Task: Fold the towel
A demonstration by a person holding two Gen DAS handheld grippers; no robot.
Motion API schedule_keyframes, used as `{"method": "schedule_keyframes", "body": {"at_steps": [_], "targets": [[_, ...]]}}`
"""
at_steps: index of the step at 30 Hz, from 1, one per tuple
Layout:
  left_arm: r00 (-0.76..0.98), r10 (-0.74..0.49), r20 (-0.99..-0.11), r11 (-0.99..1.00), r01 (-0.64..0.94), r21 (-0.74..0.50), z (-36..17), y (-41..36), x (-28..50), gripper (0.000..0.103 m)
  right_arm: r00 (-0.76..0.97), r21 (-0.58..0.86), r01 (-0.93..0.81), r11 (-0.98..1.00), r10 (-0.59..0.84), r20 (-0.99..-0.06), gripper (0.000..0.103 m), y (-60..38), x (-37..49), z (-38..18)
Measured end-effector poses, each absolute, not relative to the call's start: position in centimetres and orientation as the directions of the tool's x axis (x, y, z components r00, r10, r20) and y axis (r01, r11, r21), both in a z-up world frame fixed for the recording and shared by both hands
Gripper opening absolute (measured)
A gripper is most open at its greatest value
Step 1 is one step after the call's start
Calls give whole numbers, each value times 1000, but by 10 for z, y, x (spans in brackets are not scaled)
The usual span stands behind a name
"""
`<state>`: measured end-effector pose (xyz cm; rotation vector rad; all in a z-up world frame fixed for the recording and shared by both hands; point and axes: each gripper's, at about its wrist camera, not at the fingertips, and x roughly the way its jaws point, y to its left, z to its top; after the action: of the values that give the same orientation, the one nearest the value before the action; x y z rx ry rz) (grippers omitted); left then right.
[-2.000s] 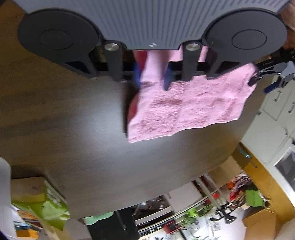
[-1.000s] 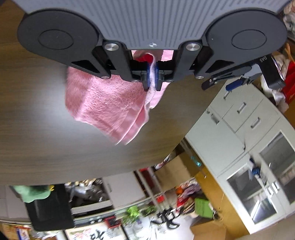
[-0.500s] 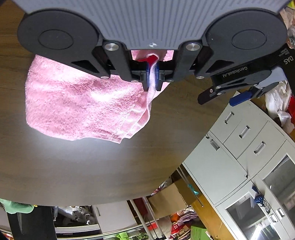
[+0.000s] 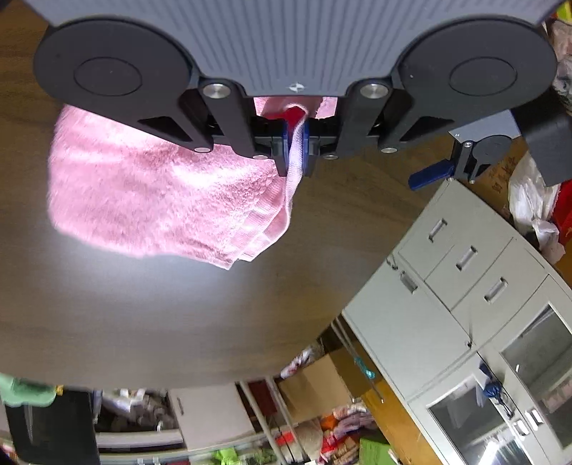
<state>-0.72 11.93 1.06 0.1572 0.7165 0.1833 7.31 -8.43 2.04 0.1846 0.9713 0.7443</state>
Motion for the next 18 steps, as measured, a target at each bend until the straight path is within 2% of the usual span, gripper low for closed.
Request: {"method": "schedule_keyframes", "body": {"at_steps": [3,5,6,8,9,10,13,18], "targets": [[737,213,-642,974,-111,196,11,121,-7,103,329,461,-475,749,637,-697,8,-79,77,9],[731,210,-650,976,-114,187,12,124,-6,103,321,462,-483,744,641,-698,17,-78,76,9],[732,209,-649,977,-122,177,14,127,-7,103,316,461,-488,741,642,-698,23,-78,76,10],[735,209,-645,978,-137,160,18,132,-7,103,296,491,-499,714,672,-679,57,-79,73,16],[739,215,-638,977,-169,134,22,142,-8,103,293,503,-507,700,689,-663,63,-81,70,20],[739,222,-636,975,-185,125,23,146,-8,103,299,507,-518,689,701,-647,66,-83,67,25],[731,265,-629,961,-253,112,27,159,-8,103,357,483,-558,674,721,-594,67,-95,53,53],[729,297,-617,949,-298,105,30,166,-9,103,410,510,-512,691,719,-561,68,-133,42,58]]}}
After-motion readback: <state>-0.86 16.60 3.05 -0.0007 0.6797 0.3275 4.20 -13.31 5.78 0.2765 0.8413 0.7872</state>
